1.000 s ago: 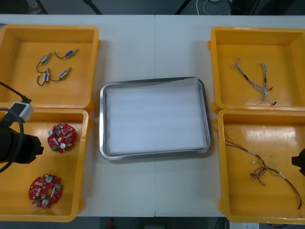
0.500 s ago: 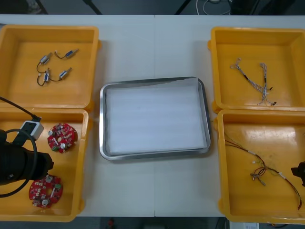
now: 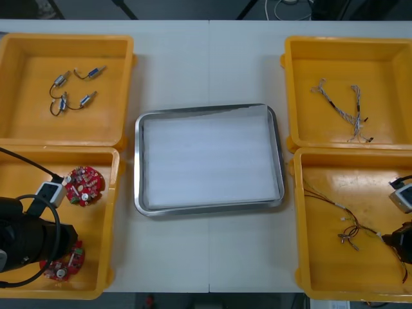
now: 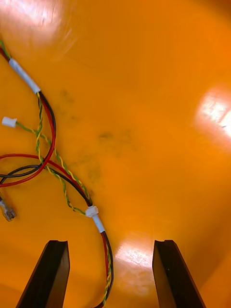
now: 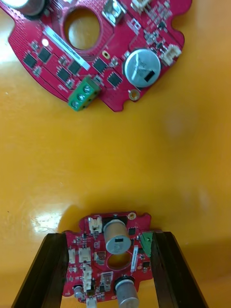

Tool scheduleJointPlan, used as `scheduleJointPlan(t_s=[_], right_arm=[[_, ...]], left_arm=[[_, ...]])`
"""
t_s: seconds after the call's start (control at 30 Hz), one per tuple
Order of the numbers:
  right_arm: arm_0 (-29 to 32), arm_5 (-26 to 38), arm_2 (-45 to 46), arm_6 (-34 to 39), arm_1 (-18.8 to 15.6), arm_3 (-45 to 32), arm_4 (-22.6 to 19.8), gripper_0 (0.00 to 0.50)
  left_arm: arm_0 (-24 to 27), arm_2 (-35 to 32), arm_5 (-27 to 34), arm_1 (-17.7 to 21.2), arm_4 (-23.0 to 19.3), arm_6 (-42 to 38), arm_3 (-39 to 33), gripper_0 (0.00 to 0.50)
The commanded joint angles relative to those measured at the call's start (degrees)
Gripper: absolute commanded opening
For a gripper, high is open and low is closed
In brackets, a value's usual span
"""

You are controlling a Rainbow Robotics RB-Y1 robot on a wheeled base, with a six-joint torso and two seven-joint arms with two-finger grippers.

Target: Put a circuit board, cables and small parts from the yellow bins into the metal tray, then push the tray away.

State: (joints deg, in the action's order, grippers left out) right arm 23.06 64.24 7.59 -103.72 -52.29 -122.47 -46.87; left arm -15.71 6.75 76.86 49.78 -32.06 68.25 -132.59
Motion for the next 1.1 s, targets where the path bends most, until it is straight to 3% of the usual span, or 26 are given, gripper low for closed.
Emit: scheduleJointPlan(t_s=[0.03, 0.27, 0.5, 0.8, 0.83, 0.87, 0.9, 0.93, 0.97, 1.1], right_arm=[[1.37, -3.60, -5.04, -2.10, -3.35, 1.53, 3.27, 0.500], [1.11, -7.90, -8.38, -2.54, -4.49, 4.61, 4.24, 0.500], [-0.65, -10.19, -11.28, -2.80, -4.49, 7.95, 4.24, 0.500], [-1.53, -10.28, -12.69, -2.54, -4.49, 8.39, 4.06, 0.500], [-1.71, -10.28, -12.86, -2.45, -4.49, 8.47, 3.98, 0.446], [-1.79, -10.36, -13.04, -2.45, -4.49, 8.56, 3.89, 0.294], [-1.88, -10.63, -13.21, -2.36, -4.49, 8.56, 3.89, 0.094], [-1.88, -10.63, -13.21, -2.27, -4.49, 8.56, 3.80, 0.021], [-1.88, -10.63, -13.21, -2.27, -4.49, 8.56, 3.62, 0.000], [-1.88, -11.77, -13.13, -2.18, -4.49, 8.56, 3.27, 0.000]], left_arm=[[-1.87, 2.48, -0.83, -0.38, 3.76, -7.35, -1.62, 0.500], [-1.87, 3.62, -1.10, -0.47, 4.72, -8.93, -1.27, 0.500], [-1.69, 5.38, -6.72, -0.38, 6.22, -9.10, 2.77, 0.500], [-1.69, 5.73, -6.81, -0.38, 7.36, -9.02, 3.39, 0.500], [-1.69, 5.73, -6.81, -0.38, 7.45, -9.02, 3.47, 0.500], [-1.69, 5.73, -6.81, -0.38, 7.45, -9.02, 3.47, 0.500], [-1.69, 5.73, -6.81, -0.38, 7.45, -9.02, 3.56, 0.500], [-1.69, 5.73, -6.81, -0.38, 7.45, -9.02, 3.56, 0.500], [-1.69, 5.73, -6.81, -0.47, 7.54, -8.93, 3.56, 0.500], [-1.87, 6.09, -6.81, -0.38, 7.54, -8.93, 3.56, 0.500]])
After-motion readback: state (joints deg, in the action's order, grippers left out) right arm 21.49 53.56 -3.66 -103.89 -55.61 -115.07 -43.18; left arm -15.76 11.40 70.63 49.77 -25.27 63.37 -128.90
